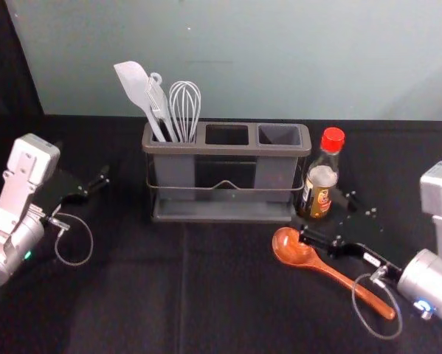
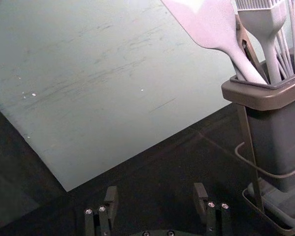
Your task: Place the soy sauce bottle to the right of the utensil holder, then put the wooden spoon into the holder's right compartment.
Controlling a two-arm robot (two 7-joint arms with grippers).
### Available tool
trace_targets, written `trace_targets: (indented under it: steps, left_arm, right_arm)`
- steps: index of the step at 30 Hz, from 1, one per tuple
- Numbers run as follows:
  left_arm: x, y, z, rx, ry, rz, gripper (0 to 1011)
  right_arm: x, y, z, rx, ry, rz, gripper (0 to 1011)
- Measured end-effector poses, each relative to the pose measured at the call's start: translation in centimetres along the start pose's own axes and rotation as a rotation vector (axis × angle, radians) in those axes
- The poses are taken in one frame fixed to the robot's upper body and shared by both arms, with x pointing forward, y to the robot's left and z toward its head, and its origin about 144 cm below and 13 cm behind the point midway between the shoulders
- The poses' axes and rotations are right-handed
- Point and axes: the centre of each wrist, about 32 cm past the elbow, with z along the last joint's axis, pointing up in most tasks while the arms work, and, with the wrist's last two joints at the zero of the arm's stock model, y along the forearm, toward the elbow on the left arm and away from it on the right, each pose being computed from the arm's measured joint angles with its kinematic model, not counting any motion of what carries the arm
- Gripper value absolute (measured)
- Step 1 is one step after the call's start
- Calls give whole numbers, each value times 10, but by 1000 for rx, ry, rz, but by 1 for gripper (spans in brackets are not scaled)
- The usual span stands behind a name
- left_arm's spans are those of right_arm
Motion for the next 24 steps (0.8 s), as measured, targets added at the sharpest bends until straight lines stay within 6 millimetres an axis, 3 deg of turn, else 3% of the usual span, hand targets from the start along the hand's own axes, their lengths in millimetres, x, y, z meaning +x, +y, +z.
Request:
trace_targets:
  steps: [12, 24]
  left_arm:
    - [0, 0, 0, 0, 0, 0, 1005]
    - [0, 0, 0, 0, 0, 0, 1005]
  right_arm:
    - [-6, 10, -23, -76, 3, 19, 1000]
    - [-6, 10, -21, -70, 2, 14, 1000]
